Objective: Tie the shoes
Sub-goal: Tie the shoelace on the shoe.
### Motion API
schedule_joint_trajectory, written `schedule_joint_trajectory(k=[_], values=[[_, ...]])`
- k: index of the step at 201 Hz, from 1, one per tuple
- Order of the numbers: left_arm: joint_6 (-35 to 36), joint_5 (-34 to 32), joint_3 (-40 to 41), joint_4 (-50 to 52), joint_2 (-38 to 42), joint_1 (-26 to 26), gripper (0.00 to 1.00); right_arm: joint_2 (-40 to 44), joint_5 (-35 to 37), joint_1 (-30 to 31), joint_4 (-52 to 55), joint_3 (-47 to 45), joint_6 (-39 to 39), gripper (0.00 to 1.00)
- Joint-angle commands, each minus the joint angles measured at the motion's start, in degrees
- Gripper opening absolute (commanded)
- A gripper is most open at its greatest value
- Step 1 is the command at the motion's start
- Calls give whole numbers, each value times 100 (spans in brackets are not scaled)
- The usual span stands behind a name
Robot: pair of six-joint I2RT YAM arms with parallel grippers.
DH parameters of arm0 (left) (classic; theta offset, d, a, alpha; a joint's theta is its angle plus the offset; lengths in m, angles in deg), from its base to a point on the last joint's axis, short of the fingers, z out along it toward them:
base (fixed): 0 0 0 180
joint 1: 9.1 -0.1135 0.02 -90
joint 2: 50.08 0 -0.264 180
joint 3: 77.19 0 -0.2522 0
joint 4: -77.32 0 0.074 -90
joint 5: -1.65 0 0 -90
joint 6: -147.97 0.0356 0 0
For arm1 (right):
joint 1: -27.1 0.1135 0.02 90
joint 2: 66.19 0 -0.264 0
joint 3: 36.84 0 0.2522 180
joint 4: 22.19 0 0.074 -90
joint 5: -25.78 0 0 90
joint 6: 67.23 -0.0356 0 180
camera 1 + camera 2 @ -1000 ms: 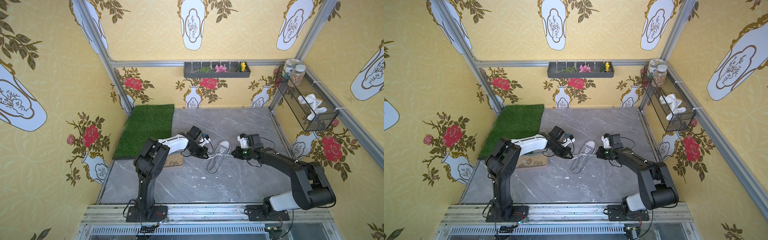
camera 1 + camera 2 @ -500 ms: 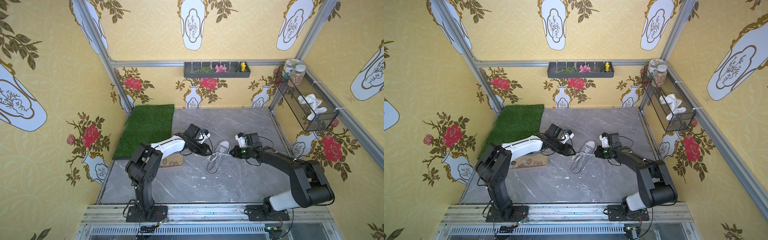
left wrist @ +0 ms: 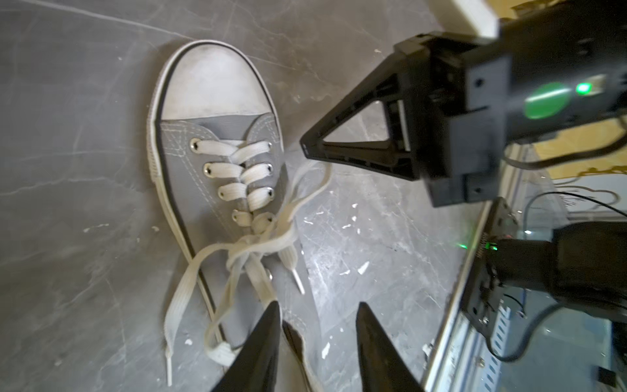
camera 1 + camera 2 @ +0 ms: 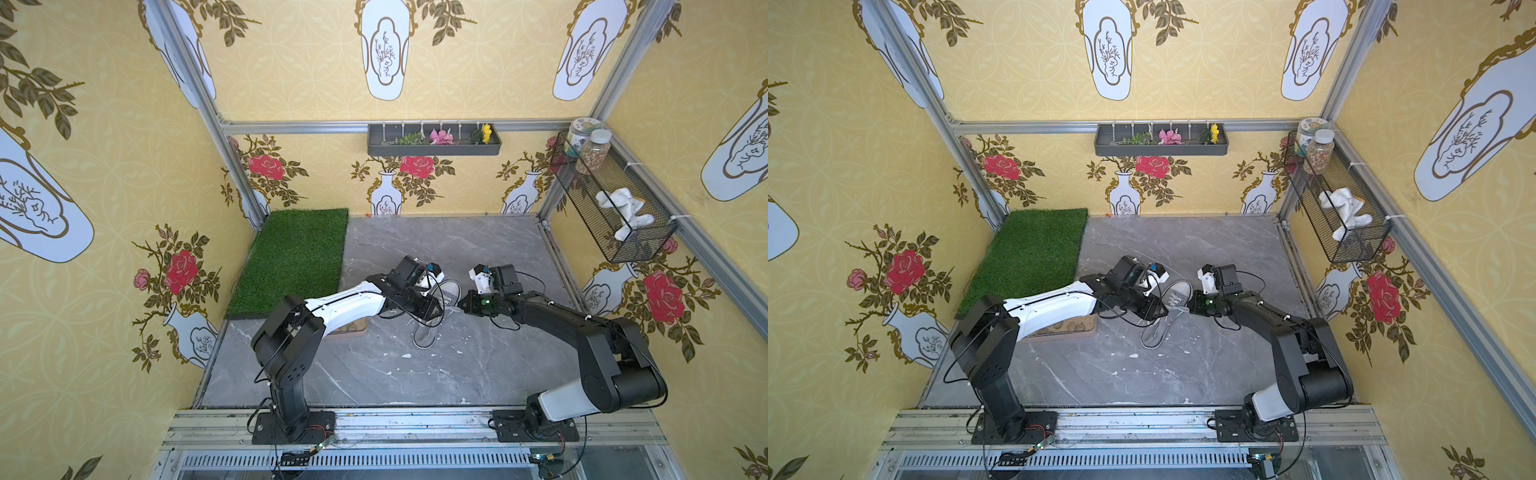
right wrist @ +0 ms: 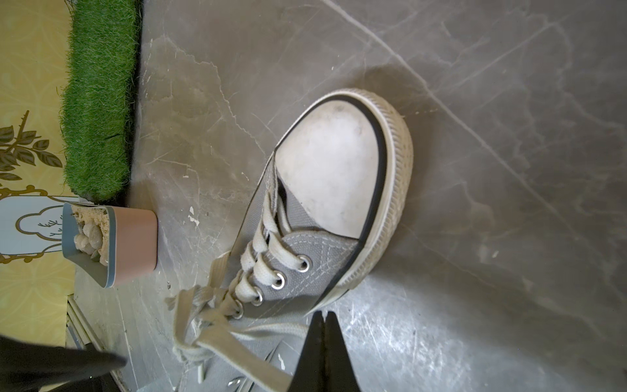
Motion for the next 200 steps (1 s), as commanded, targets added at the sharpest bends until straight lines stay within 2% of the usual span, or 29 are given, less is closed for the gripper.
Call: schedule_joint_trajectory(k=[1,31,69,123,200], values=[[-14,-440,-207,273,-276,113,40,-22,-100,14,-100,56,6,0],[53,-467,-483,407,-499,181,39,-9,-109,14,-73,62,16,0],[138,-381,-712,568,-700,212,33,-33,-138,13,-99,52,6,0],[210,-412,-844,688,-894,228,31,-36,-151,14,-117,42,9,0],[325,-463,-1055,930,-998,221,0,0,-187,16,-143,16,16,0]])
